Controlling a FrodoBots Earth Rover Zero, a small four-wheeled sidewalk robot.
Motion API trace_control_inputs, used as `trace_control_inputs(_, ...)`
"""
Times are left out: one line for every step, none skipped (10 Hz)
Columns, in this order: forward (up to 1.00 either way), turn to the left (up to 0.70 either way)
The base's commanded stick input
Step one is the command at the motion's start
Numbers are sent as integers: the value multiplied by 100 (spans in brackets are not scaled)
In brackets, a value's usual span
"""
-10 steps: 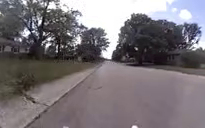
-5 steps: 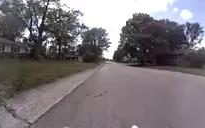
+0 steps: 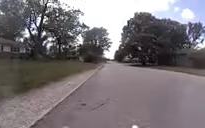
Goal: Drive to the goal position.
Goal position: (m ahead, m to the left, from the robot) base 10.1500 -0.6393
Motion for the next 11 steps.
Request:
trace_control_inputs(85, 0)
trace_control_inputs(85, 0)
trace_control_inputs(85, 0)
trace_control_inputs(85, 0)
trace_control_inputs(85, -1)
trace_control_inputs(85, -22)
trace_control_inputs(85, -34)
trace_control_inputs(85, -34)
trace_control_inputs(85, -34)
trace_control_inputs(85, 0)
trace_control_inputs(85, 0)
